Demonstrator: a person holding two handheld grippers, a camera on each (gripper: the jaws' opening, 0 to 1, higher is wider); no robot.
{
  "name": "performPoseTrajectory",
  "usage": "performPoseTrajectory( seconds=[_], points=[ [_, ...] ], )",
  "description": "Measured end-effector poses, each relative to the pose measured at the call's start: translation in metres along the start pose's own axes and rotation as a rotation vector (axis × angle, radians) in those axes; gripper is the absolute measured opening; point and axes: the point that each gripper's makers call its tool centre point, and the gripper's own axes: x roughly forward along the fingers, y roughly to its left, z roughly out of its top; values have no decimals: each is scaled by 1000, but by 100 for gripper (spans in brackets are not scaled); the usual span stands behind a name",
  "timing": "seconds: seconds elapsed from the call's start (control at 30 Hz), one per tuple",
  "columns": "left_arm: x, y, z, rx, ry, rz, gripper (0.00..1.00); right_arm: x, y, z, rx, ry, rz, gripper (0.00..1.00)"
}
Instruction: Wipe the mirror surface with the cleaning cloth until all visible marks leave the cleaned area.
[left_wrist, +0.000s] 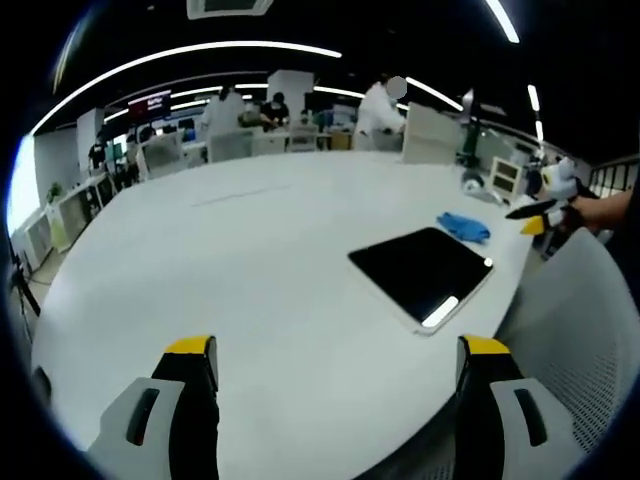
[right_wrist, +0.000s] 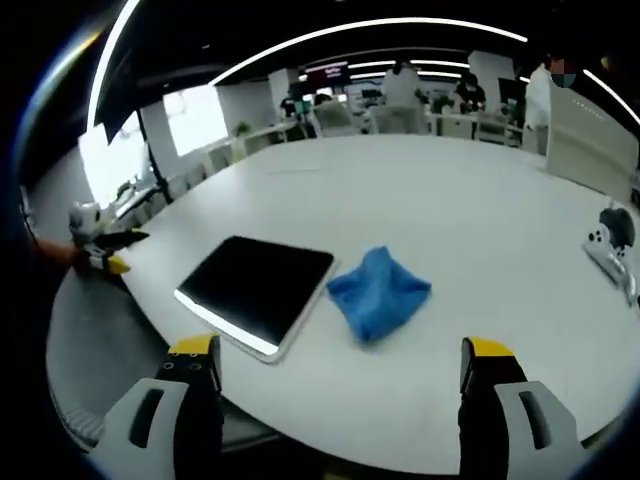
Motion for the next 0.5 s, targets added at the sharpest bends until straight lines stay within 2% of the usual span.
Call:
performPoseTrajectory(
  seconds=[0.5],
  points=[
    [1, -2, -1, 13, 4, -12, 99, -3, -5, -6, 57, 45, -27, 99]
  ],
)
